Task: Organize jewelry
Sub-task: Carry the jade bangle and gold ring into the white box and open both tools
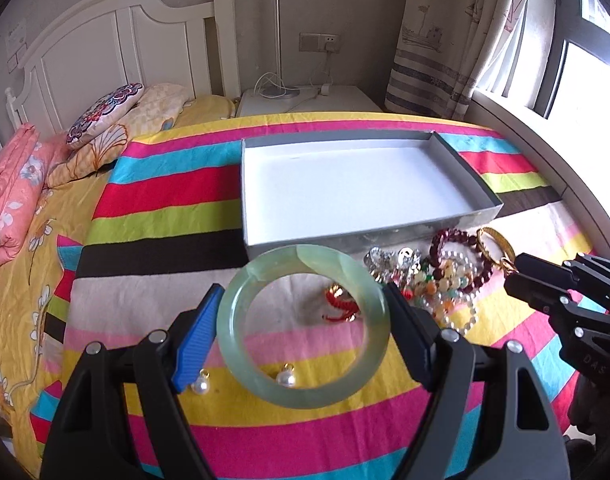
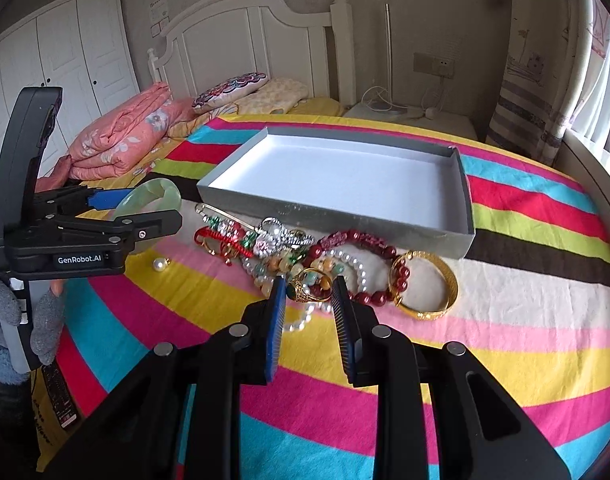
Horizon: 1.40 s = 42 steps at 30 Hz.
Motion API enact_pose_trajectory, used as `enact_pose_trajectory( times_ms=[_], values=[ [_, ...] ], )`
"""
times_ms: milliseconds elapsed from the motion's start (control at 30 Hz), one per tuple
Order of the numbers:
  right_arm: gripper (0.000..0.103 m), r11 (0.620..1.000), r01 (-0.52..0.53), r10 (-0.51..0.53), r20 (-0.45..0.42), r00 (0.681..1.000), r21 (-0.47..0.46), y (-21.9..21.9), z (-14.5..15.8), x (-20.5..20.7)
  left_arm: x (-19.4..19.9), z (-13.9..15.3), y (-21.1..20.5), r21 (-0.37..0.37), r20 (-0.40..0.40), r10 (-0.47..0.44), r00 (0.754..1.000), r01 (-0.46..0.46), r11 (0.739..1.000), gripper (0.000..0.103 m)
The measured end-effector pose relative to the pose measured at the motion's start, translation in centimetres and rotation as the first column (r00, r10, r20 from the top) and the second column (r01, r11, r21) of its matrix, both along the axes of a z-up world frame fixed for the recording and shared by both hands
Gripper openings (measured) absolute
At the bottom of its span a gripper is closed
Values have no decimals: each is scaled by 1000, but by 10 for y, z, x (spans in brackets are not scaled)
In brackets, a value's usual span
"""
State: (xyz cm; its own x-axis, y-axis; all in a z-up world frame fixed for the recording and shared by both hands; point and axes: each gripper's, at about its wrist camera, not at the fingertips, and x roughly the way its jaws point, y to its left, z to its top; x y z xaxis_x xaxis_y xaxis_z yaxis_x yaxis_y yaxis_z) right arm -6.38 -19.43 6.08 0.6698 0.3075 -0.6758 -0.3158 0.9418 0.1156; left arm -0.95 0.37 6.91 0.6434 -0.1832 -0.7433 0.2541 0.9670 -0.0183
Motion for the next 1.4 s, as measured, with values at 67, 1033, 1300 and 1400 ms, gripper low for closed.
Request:
enact_pose_trajectory(
  times_ms=[67, 1033, 1300, 1400],
  values=[
    [26, 1000, 6, -6, 18, 1000, -7, -1, 7, 11, 12, 6, -3, -22, -6, -6, 1000, 6, 1000, 78],
    [26, 940, -151, 101, -175, 979, -305, 32, -26, 239, 206, -47, -40, -20, -264, 20, 964, -26, 999, 78],
    [27, 936, -133, 68, -204, 977, -325, 39, -39, 253, 211, -54, -42, -23, -283, 42, 958, -50, 998, 78],
    [51, 947, -117, 55, -208, 977, -298, 34, -38, 256, 211, -53, -38, -42, -296, 57, 953, -72, 997, 78]
  ],
)
